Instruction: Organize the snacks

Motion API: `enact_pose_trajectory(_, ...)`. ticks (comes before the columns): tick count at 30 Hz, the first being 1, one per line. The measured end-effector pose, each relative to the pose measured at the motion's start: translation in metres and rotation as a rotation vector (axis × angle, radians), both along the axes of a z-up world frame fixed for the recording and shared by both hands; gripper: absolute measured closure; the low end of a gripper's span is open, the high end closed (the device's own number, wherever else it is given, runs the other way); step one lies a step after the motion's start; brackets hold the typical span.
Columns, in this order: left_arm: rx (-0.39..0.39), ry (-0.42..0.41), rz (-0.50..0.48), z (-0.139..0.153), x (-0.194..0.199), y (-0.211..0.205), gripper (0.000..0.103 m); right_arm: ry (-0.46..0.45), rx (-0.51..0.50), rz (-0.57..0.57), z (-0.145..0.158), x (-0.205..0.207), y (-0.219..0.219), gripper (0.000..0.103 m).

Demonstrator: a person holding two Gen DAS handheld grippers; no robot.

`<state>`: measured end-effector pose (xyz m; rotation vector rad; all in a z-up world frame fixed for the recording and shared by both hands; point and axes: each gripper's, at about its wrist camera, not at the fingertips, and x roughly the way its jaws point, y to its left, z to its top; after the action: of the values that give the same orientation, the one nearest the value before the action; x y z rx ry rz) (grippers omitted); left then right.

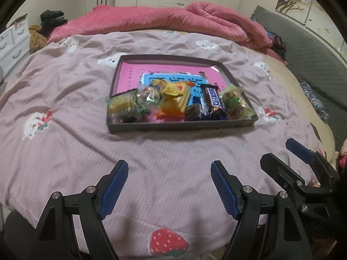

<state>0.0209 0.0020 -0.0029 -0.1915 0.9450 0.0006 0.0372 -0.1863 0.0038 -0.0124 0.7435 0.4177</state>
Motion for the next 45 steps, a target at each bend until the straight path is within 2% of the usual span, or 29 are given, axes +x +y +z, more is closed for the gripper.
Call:
enact_pose_trajectory(14, 0.013, 0.003, 0.018, -0.0037, -0.0028, 0.0035, 0.023, -0.017, 0.007, -0.023, 0.0003, -0.0034, -0.0052, 0.007)
enact_pose_trajectory(45, 0.014, 0.005, 0.015, -0.0019, -0.0034, 0.0034, 0.023, 0.006, 0.016, -0.028, -0.0019, -0.0012, -0.0082, 0.003)
